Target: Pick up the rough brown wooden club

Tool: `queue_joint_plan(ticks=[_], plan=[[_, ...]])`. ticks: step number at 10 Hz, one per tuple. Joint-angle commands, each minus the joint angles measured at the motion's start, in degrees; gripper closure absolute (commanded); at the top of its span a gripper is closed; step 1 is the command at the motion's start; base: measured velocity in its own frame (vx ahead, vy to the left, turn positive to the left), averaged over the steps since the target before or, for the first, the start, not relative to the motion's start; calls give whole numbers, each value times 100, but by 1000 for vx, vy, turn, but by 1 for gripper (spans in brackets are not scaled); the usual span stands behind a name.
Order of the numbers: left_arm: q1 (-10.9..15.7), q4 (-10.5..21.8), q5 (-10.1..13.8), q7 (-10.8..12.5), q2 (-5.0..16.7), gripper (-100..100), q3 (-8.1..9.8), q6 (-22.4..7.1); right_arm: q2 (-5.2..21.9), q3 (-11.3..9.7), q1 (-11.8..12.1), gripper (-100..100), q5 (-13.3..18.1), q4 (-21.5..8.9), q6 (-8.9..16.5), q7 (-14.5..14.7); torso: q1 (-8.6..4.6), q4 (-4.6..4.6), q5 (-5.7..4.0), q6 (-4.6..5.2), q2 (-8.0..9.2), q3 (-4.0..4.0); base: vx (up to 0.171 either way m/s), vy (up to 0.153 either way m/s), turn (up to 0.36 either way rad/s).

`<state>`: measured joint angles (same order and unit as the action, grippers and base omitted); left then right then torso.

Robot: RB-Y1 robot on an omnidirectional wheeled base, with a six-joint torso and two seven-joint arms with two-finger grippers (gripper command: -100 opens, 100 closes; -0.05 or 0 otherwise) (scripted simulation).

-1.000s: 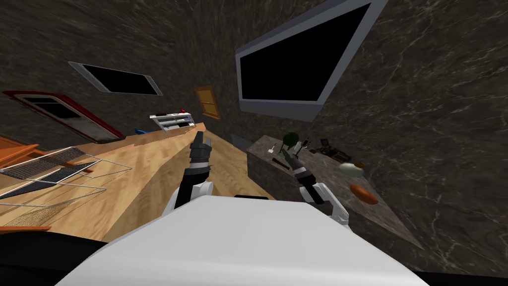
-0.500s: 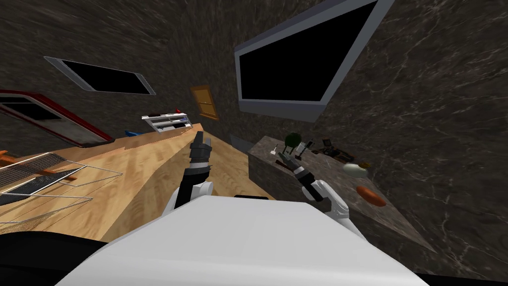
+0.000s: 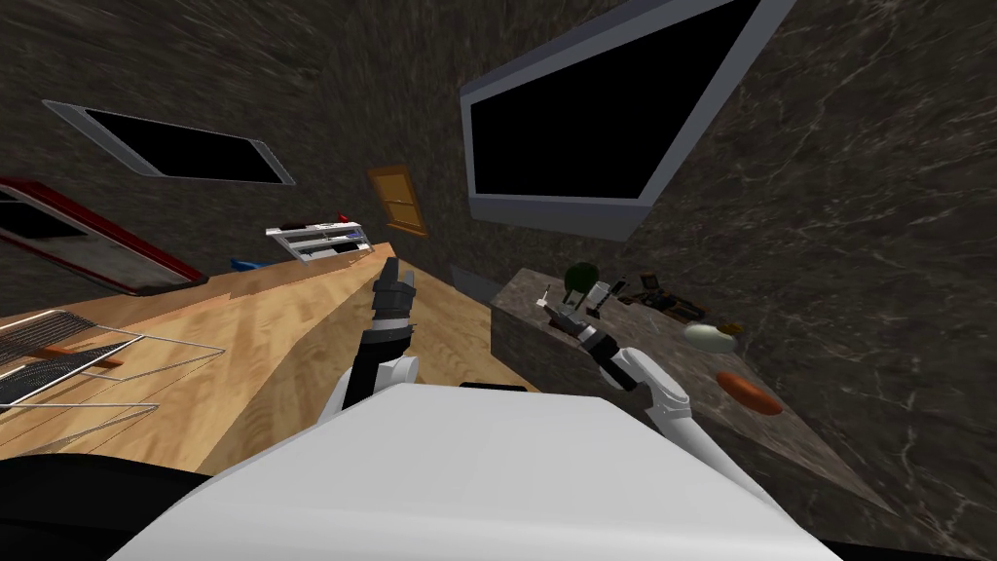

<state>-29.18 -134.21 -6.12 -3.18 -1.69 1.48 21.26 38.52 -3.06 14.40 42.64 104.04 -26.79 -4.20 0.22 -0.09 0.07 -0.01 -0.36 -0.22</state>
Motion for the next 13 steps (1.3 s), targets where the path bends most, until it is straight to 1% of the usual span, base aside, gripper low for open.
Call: queue_joint_plan(ticks=[1, 2, 3, 4, 5, 6, 7, 8, 9, 10, 11, 12, 13], plan=[[0, 0, 0, 0, 0, 0, 0, 0, 286, -58, -48, -100, 286, -214, -201, -36, 0, 0, 0, 0, 0, 0, 69, 119, -36], [0, 0, 0, 0, 0, 0, 0, 0, 288, -58, -48, -100, 326, -214, -201, -36, 8, 0, 1, 0, -2, -1, 62, 89, -39], [0, 0, 0, 0, 0, 0, 0, 0, 510, -134, -131, -100, 558, -408, -340, -94, -1, 1, 1, 0, 1, 1, 63, 82, -42], [0, 0, 0, 0, 0, 0, 0, 0, 562, -134, -131, -100, 592, -408, -340, -94, -3, 1, -1, 0, 1, 1, 59, 74, -20], [0, 0, 0, 0, 0, 0, 0, 0, 789, -214, -209, -100, 827, -597, -487, -150, -7, 1, -1, 0, 2, 1, 73, 97, -21], [0, 0, 0, 0, 0, 0, 0, 0, 842, -214, -209, -100, 849, -597, -487, -150, -1, 0, -1, -1, -2, -1, 60, 85, -22], [0, 0, 0, 0, 0, 0, 0, 0, 1059, -296, -281, -100, 1097, -783, -641, -203, -4, 0, 0, 0, 1, 1, 55, 76, -26], [0, 0, 0, 0, 0, 0, 0, 0, 1127, -296, -281, -100, 1097, -783, -641, -203, -7, 1, -2, 0, 3, 2, 54, 66, -11], [0, 0, 0, 0, 0, 0, 0, 0, 1348, -381, -346, -100, 1335, -963, -801, -254, -11, 1, -2, 0, 4, 3, 70, 76, -7], [0, 0, 0, 0, 0, 0, 0, 0, 1417, -381, -346, -100, 1335, -963, -801, -254, -9, 0, -2, -1, -1, 0, 55, 68, -5], [0, 0, 0, 0, 0, 0, 0, 0, 1626, -469, -405, -100, 1560, -1139, -965, -302, -11, 1, -2, 0, 3, 2, 58, 83, 2], [0, 0, 0, 0, 0, 0, 0, 0, 1708, -469, -405, -100, 1560, -1139, -965, -302, -7, 1, -2, 0, 3, 2, 44, 68, -7], [0, 0, 0, 0, 0, 0, 0, 0, 1907, -559, -457, -100, 1774, -1308, -1134, -346, -11, 2, -2, 0, 8, 4, 41, 57, 11]])
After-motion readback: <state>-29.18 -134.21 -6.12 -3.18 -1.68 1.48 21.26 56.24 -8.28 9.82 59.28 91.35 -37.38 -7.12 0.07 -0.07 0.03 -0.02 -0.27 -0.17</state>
